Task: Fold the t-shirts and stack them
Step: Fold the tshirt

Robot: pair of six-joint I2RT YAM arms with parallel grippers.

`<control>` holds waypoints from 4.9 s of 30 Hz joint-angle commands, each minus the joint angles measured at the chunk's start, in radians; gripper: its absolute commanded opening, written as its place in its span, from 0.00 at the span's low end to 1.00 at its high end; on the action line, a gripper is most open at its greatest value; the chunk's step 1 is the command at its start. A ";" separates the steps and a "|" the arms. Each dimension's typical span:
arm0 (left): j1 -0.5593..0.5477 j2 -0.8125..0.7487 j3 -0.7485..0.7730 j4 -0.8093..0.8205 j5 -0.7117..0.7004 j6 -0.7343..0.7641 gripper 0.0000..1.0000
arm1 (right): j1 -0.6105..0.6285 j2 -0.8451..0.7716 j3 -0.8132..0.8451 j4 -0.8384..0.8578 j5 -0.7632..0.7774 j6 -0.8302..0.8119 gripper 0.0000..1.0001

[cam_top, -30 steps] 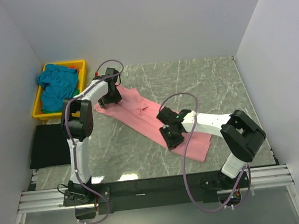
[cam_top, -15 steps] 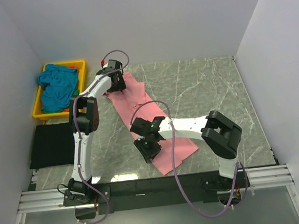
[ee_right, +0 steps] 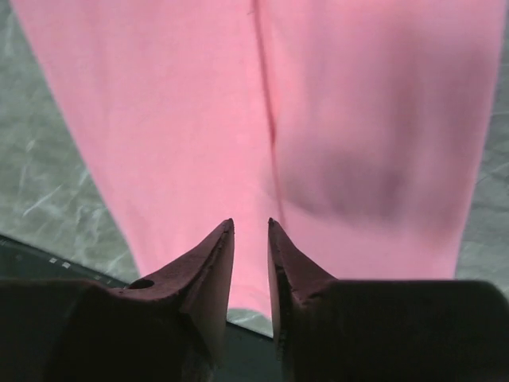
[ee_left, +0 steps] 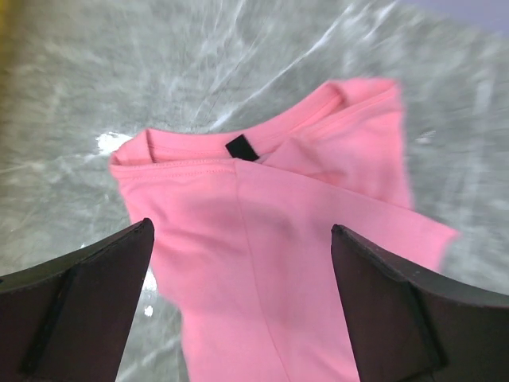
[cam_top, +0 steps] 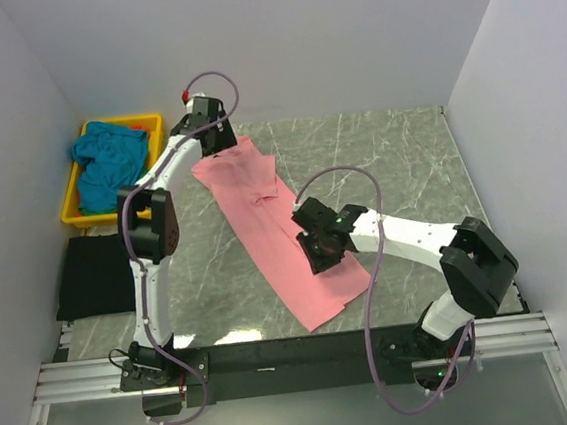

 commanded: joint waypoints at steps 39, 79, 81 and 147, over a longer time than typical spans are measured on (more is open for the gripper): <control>-0.058 0.142 -0.019 -0.031 0.057 -0.061 1.00 | -0.017 0.098 -0.129 0.089 0.017 -0.050 0.18; -0.015 -0.089 0.052 0.144 0.200 -0.051 0.99 | -0.135 -0.186 -0.153 0.011 0.017 0.105 0.51; -0.023 -0.183 -0.028 0.083 0.189 -0.106 0.99 | -0.152 -0.217 -0.213 0.038 -0.023 0.114 0.51; -0.713 -0.665 -1.166 -0.269 0.364 -0.763 0.49 | -0.127 -0.152 -0.365 0.123 -0.149 0.082 0.00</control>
